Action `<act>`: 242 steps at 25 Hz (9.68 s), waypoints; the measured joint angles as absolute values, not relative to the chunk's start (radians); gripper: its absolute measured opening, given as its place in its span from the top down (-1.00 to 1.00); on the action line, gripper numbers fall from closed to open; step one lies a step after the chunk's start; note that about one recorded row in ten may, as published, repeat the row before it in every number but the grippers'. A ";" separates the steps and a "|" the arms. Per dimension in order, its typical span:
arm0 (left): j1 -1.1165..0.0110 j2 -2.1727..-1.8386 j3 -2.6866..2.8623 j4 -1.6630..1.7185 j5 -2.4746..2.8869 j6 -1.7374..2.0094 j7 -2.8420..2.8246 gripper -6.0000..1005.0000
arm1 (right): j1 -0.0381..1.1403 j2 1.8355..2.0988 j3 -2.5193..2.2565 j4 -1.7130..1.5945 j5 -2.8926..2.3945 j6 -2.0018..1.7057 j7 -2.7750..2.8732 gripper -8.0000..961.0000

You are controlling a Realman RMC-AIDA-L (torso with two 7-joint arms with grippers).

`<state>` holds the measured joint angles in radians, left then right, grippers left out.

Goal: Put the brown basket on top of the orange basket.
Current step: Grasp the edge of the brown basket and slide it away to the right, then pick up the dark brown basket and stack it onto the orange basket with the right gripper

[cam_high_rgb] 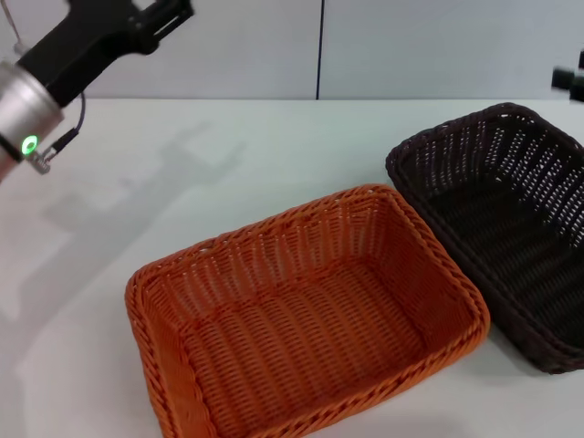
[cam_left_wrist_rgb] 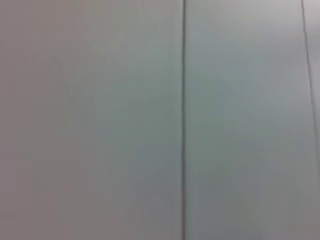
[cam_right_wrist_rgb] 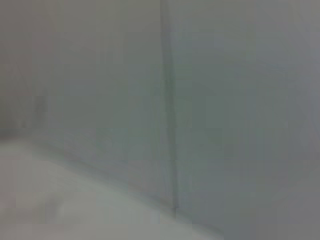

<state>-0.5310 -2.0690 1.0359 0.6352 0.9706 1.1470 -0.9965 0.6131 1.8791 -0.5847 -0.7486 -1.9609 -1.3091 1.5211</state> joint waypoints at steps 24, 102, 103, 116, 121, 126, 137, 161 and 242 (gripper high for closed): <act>-0.601 -2.072 1.038 0.327 0.695 1.226 -0.736 -0.61 | 0.595 1.917 -0.705 -1.002 -2.609 -1.722 1.434 -0.17; -0.619 -2.069 1.029 0.311 0.605 1.147 -0.712 -0.60 | 0.648 2.035 -0.701 -1.232 -2.726 -1.723 1.426 -0.40; -0.619 -2.069 1.029 0.311 0.605 1.147 -0.712 -0.60 | 0.646 2.031 -0.698 -1.209 -2.737 -1.707 1.426 -0.40; -0.624 -2.069 1.038 0.301 0.604 1.144 -0.712 -0.60 | 0.621 2.033 -0.694 -1.143 -2.704 -1.638 1.367 -0.22; -0.620 -2.069 1.039 0.289 0.604 1.144 -0.712 -0.60 | 0.626 2.012 -0.693 -1.117 -2.693 -1.653 1.368 0.15; -0.619 -2.069 1.038 0.272 0.604 1.146 -0.712 -0.60 | 0.643 1.960 -0.684 -1.052 -2.695 -1.712 1.391 0.26; -0.619 -2.069 1.038 0.260 0.604 1.145 -0.711 -0.60 | 0.686 1.863 -0.561 -0.924 -2.763 -1.811 1.416 0.49; -0.626 -2.068 1.027 0.259 0.604 1.142 -0.710 -0.60 | 0.659 1.853 -0.458 -0.910 -2.794 -1.908 1.400 0.67; -0.642 -2.071 0.999 0.257 0.578 1.043 -0.659 -0.60 | 0.391 2.070 -0.209 -0.306 -1.718 -2.046 0.838 0.67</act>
<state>-0.6424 -2.0706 0.9987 0.2572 0.5782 1.0433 -0.6591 0.3905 2.0698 -0.2093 -0.3065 -1.7176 -2.0459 0.8382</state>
